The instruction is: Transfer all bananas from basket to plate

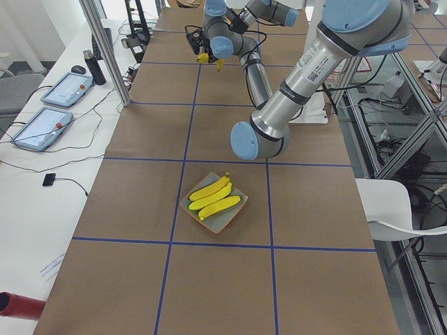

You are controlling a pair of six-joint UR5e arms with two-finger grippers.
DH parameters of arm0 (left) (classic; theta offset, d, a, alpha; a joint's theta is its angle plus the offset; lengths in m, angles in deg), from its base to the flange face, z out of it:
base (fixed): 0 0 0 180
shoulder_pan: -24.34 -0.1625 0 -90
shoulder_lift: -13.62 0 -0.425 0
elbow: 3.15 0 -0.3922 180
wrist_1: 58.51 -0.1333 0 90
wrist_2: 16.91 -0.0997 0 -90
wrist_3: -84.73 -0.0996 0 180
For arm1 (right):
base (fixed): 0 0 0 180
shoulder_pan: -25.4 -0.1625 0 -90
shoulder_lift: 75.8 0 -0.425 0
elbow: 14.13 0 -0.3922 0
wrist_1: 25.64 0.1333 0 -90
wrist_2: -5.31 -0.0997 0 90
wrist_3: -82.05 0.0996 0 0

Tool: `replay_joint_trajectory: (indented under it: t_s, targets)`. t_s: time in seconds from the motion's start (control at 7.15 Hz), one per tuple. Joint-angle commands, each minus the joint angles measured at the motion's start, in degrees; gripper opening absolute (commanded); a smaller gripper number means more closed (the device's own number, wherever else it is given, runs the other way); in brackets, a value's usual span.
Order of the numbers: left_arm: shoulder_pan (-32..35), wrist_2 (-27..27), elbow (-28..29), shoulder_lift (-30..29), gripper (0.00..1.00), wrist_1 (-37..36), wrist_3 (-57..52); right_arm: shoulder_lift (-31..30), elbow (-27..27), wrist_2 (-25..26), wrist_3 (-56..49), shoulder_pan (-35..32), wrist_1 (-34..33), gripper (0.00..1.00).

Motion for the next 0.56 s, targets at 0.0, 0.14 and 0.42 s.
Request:
replay_joint_trajectory:
  t_s: [0.0, 0.14, 0.42]
  targets:
    - [0.3, 0.1, -2.4, 2.2, 0.0, -0.2, -1.9, -1.5, -1.4, -14.0, 0.4, -11.4, -0.3, 0.99]
    - [0.9, 0.2, -5.0, 5.1, 0.0, -0.4, -4.1, -1.9, -5.2, -20.6, 0.1, -17.7, -0.3, 0.99]
    - [2.2, 0.9, -7.8, 7.9, 0.0, -0.5, -8.3, -2.6, -11.2, -28.2, -4.1, -26.9, -0.3, 0.99]
